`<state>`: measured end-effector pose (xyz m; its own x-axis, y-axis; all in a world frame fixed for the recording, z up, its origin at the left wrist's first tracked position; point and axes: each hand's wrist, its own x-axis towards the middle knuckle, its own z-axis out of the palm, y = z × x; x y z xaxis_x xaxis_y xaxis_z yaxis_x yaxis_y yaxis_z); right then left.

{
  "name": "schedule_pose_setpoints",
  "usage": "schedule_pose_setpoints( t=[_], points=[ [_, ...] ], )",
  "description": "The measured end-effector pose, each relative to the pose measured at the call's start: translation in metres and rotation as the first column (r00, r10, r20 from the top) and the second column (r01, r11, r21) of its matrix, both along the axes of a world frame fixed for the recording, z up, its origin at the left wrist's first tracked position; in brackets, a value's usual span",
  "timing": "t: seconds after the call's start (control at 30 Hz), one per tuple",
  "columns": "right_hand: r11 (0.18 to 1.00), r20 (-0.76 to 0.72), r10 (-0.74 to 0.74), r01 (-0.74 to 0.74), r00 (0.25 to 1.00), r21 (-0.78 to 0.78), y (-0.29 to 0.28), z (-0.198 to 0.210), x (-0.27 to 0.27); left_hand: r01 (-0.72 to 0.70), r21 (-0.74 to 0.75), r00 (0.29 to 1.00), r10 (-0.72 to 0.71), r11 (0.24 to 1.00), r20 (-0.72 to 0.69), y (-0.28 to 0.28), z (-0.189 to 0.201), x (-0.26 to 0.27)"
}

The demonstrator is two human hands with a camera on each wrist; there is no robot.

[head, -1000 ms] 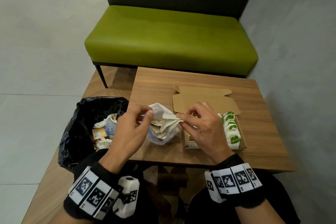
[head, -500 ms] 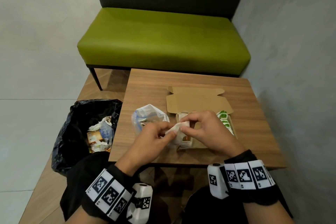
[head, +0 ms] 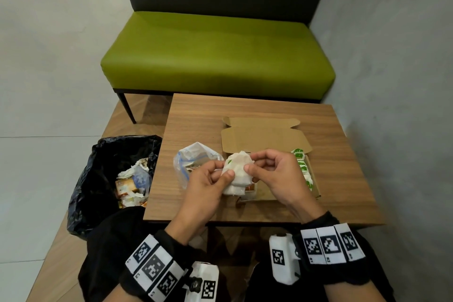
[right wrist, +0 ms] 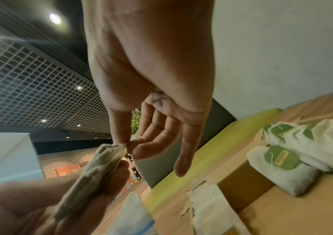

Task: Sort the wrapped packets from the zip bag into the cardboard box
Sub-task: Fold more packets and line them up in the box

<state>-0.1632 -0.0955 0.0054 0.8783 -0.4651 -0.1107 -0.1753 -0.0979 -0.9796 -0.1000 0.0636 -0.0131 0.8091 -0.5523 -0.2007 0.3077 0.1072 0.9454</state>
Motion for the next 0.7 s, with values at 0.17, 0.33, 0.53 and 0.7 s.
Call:
schedule_pose_setpoints(
  t=[0.17,0.33,0.53,0.7],
  points=[
    [0.985,0.041,-0.033,0.040,0.999,-0.167,0.003,0.000,-0.004,-0.035,0.031,0.999,0.035,0.999,0.015,-0.004,-0.001,-0.002],
    [0.962,0.077,0.002,0.019,0.997,-0.273,0.002,-0.005,-0.006,-0.065,0.069,0.996,0.061,0.995,0.061,-0.005,-0.001,-0.003],
    [0.963,0.104,-0.090,0.114,0.990,-0.243,-0.005,-0.007,-0.009,-0.140,0.107,0.988,0.132,0.984,0.079,-0.007,-0.002,-0.004],
    [0.964,0.008,-0.137,0.135,0.991,-0.228,-0.026,-0.002,-0.019,-0.174,0.153,0.980,0.156,0.973,0.125,-0.009,-0.003,-0.004]
  ],
)
